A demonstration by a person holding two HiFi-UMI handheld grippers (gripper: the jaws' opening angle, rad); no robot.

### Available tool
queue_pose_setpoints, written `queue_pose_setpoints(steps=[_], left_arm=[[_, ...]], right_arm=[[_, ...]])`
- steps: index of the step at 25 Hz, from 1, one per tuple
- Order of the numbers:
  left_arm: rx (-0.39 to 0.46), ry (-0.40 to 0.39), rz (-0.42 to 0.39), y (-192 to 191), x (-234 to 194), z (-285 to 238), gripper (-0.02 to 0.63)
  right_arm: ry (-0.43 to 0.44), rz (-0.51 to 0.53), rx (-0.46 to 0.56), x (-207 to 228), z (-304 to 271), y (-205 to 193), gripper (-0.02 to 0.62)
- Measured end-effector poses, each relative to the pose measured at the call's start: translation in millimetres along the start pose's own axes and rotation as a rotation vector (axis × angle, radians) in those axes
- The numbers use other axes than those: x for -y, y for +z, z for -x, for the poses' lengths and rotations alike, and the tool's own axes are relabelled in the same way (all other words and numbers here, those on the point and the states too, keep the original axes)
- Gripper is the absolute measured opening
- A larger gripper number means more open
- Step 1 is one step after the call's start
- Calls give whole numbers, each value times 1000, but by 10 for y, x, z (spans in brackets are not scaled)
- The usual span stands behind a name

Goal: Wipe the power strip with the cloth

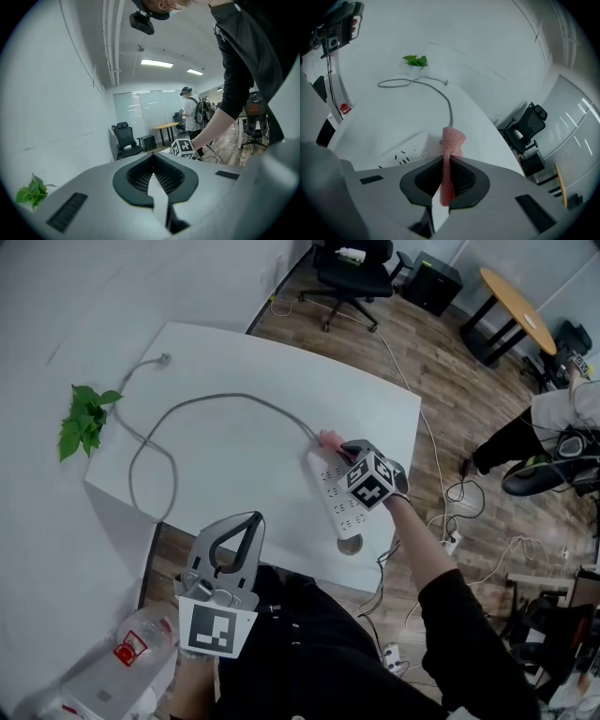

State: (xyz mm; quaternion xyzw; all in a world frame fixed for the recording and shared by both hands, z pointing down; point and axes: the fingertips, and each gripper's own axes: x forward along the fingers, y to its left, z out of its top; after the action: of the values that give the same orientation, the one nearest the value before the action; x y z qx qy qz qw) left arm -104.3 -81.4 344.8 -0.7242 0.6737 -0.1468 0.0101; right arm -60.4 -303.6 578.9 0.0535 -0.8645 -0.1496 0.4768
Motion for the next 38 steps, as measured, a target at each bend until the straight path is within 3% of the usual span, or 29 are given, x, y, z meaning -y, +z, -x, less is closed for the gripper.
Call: queue_pose_setpoints(steps=[18,38], left_arm=[[-3,-67,6,-13,196,-104,14],[76,-241,-35,192,593,-296,14]], right_arm=[[63,-46,22,-277,151,-137,51],[41,-250,37,-721,634,-653,51]])
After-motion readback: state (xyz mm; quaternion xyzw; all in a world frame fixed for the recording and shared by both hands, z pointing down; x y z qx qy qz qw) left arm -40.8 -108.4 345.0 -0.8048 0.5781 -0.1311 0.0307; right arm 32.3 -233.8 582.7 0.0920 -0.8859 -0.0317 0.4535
